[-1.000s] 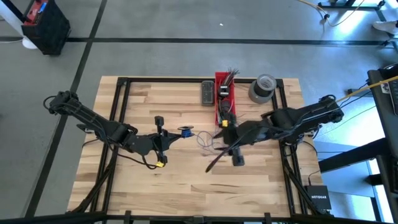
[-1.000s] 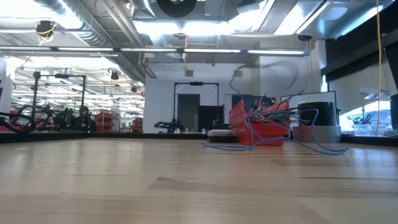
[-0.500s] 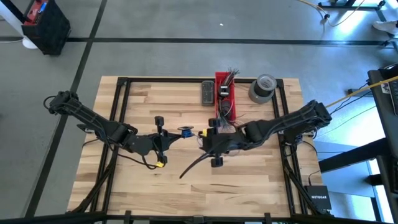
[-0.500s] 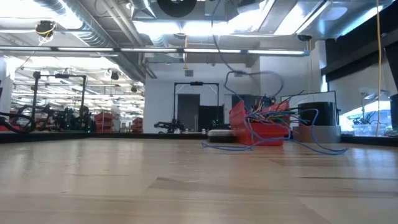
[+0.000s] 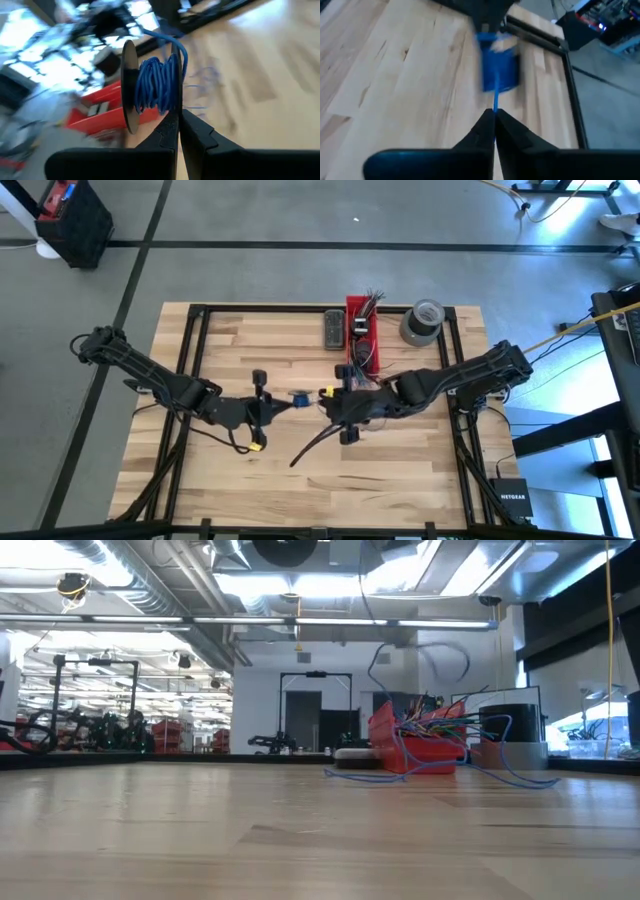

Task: Coil cords
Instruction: Uncoil the blue wire from the black spool

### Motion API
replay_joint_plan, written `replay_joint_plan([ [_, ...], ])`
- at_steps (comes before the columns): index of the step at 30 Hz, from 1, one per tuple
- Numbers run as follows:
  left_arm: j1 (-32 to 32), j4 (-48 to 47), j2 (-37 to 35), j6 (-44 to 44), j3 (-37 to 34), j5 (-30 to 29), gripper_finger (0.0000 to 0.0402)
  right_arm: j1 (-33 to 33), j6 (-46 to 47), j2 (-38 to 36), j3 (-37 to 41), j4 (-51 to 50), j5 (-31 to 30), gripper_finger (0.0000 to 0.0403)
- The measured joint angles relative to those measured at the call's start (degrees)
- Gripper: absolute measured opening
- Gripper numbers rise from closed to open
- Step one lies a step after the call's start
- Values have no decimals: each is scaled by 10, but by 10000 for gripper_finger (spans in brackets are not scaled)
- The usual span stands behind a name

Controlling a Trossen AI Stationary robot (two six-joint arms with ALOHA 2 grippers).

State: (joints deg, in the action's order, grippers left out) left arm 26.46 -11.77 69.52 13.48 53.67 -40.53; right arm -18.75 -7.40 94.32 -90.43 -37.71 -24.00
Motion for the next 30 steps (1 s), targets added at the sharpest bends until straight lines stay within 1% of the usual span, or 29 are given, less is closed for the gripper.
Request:
replay_joint_plan([
  [4,0,0,8,9,0,99,5,0,-39,0,-26,3,0,22],
  [8,-4,12,22,32,0,168,5,-1,-113,-1,-37,16,16,8],
  [10,-8,30,30,51,0,205,5,0,-145,-1,-37,40,23,6],
  [13,-15,72,39,80,0,267,5,4,-174,7,-38,75,40,13],
  [16,-21,96,48,100,0,317,5,13,-195,25,-38,95,56,11],
  [19,-21,118,50,118,0,320,5,20,-205,43,-38,96,55,5],
  [22,-19,140,50,142,0,318,5,24,-201,53,-38,82,52,7],
  [25,-4,166,48,167,0,296,5,24,-184,58,-38,50,46,8],
  [26,5,170,45,173,0,274,5,24,-177,58,-38,35,43,7],
  [27,16,174,42,181,0,241,5,23,-166,58,-38,19,39,6],
  [28,29,175,39,185,0,199,5,23,-153,58,-38,-2,34,4],
  [30,53,172,33,192,0,93,5,22,-124,58,-38,-50,23,3],
])
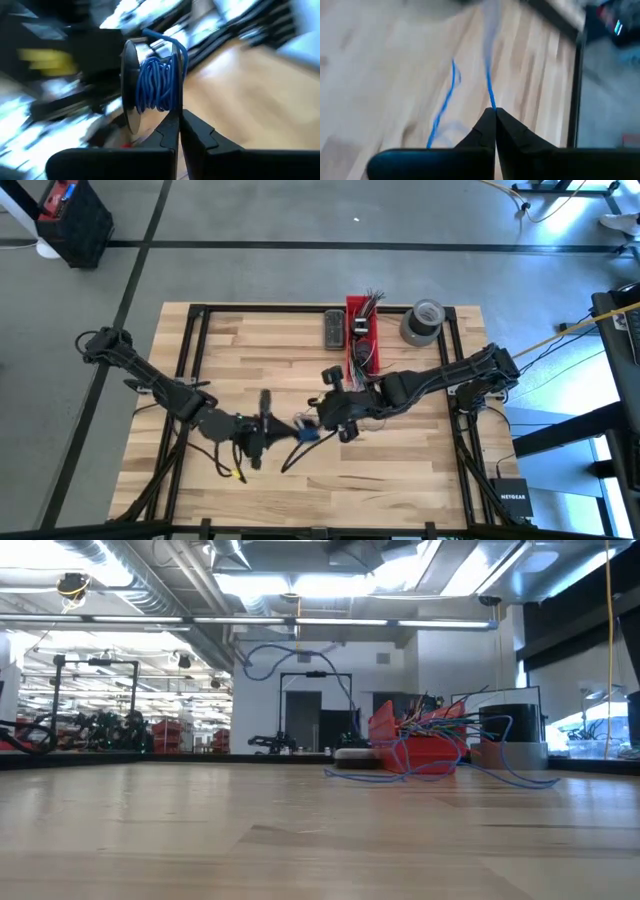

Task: Coil cords
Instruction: Uncoil the blue wire from the black spool

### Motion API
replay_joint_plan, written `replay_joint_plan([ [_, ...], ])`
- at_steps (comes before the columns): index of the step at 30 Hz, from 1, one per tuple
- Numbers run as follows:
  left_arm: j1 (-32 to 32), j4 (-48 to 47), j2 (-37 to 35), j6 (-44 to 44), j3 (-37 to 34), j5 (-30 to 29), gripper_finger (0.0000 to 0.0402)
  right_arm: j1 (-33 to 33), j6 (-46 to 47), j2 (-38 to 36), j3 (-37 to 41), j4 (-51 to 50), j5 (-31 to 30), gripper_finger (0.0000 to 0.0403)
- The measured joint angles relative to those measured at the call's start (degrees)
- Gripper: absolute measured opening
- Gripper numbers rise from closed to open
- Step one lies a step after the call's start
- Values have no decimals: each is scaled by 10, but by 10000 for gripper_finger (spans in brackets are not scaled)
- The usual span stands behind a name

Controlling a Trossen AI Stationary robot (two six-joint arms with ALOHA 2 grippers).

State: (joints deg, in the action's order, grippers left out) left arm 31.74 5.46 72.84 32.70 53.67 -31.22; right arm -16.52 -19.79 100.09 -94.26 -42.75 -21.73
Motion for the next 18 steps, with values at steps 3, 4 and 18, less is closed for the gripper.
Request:
replay_joint_plan([
  [3,31,-4,-4,-5,0,-158,5,-7,58,-1,0,-76,-23,4],
  [4,38,-11,-4,-9,0,-196,5,-8,75,-1,0,-97,-38,4],
  [18,-25,-161,-4,-145,0,-163,5,-125,98,-45,-106,-186,-190,6],
])
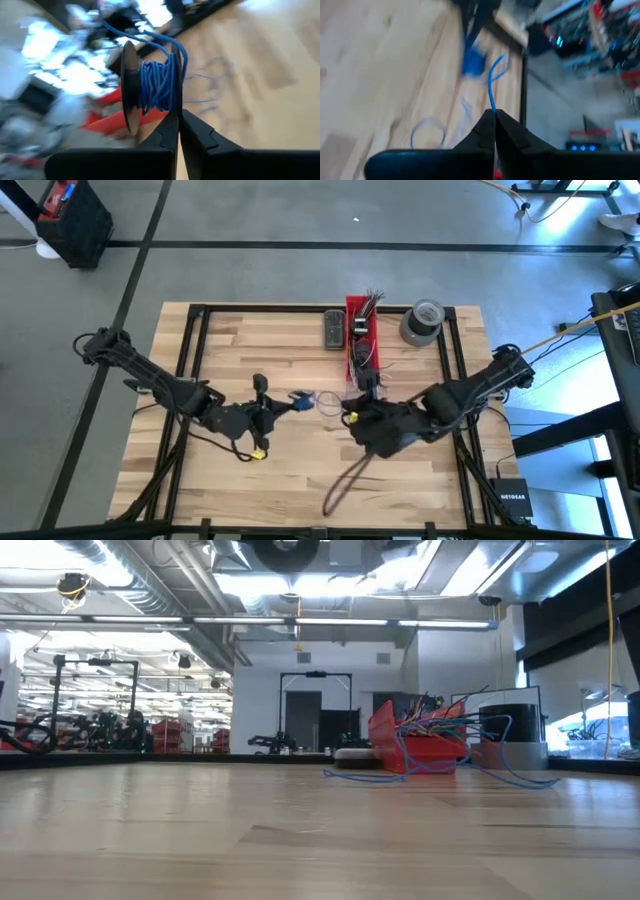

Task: Coil cords
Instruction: Uncoil the blue wire from the black spool

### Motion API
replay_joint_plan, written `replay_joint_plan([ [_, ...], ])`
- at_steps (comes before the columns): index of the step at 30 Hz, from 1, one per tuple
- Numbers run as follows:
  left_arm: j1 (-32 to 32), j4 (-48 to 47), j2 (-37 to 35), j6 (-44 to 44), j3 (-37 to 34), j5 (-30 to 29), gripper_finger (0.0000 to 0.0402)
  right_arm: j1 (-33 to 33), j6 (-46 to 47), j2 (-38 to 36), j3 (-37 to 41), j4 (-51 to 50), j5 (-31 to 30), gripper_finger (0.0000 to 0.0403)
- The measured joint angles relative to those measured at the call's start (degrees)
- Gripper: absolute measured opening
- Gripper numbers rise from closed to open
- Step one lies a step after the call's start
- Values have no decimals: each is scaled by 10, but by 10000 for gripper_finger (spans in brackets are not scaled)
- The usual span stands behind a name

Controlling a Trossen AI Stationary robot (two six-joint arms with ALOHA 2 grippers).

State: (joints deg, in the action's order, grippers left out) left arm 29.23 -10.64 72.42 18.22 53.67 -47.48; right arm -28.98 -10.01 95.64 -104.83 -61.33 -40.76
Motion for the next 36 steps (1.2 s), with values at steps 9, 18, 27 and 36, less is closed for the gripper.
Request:
replay_joint_plan([
  [9,-67,58,22,7,0,284,5,24,-169,5,-20,168,52,7],
  [18,-50,161,50,109,0,491,5,124,-146,51,-20,137,153,7],
  [27,62,170,-3,168,0,348,5,136,-11,97,-18,-49,143,7],
  [36,126,125,-10,109,0,-108,5,88,150,94,15,-187,99,7],
])
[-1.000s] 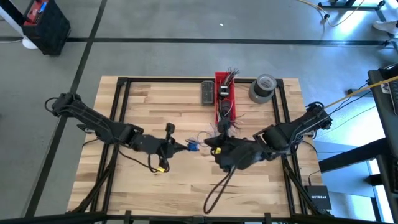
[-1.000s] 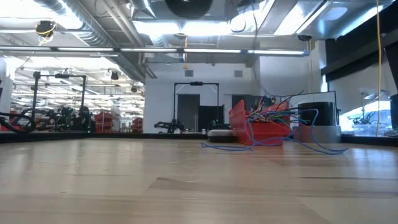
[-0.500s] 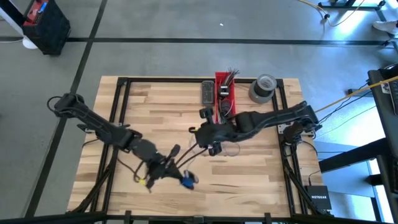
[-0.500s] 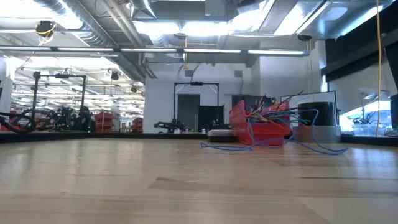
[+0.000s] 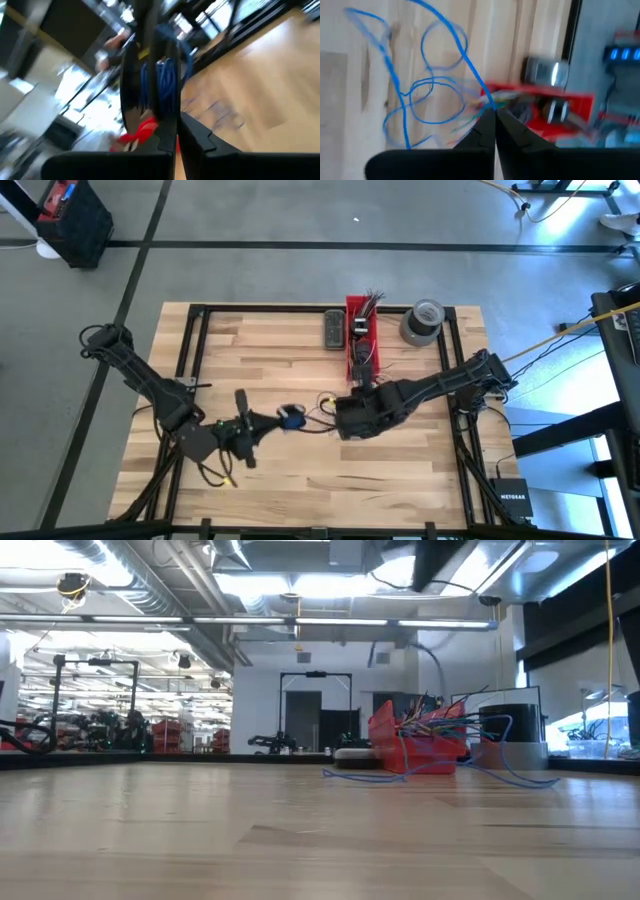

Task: Coil cords
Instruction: Uncoil the blue wire from the black spool

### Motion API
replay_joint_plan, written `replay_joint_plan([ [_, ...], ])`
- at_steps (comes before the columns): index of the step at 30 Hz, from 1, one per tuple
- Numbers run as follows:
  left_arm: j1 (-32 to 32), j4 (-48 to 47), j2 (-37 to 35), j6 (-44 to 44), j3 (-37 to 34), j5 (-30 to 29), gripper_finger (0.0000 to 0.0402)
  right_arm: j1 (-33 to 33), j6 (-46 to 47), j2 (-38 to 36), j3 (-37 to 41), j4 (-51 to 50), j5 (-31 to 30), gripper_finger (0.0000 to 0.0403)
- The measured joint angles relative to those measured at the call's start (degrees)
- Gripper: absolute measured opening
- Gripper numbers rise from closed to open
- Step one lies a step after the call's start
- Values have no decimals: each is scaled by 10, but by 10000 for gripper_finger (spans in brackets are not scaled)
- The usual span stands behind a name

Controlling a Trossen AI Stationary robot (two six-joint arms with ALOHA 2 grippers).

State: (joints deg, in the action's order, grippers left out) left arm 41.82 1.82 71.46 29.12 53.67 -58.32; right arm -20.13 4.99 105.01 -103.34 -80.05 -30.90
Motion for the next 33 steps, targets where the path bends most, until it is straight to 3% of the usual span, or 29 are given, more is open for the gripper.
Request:
replay_joint_plan([
  [4,-20,-26,0,-29,0,-33,5,-15,175,0,1,-75,15,8],
  [7,-37,-29,0,-43,0,-33,5,-16,233,-1,10,-94,49,14],
  [11,-49,-57,0,-70,1,-27,5,-19,256,-26,50,-93,73,48],
  [21,-71,-91,-1,-91,0,75,5,-21,281,-179,188,-90,-18,159],
  [27,-88,-88,-1,-92,0,81,5,-37,261,-289,262,63,-48,172],
  [33,-115,-84,-1,-109,0,82,5,-35,224,-316,312,153,-45,172],
])
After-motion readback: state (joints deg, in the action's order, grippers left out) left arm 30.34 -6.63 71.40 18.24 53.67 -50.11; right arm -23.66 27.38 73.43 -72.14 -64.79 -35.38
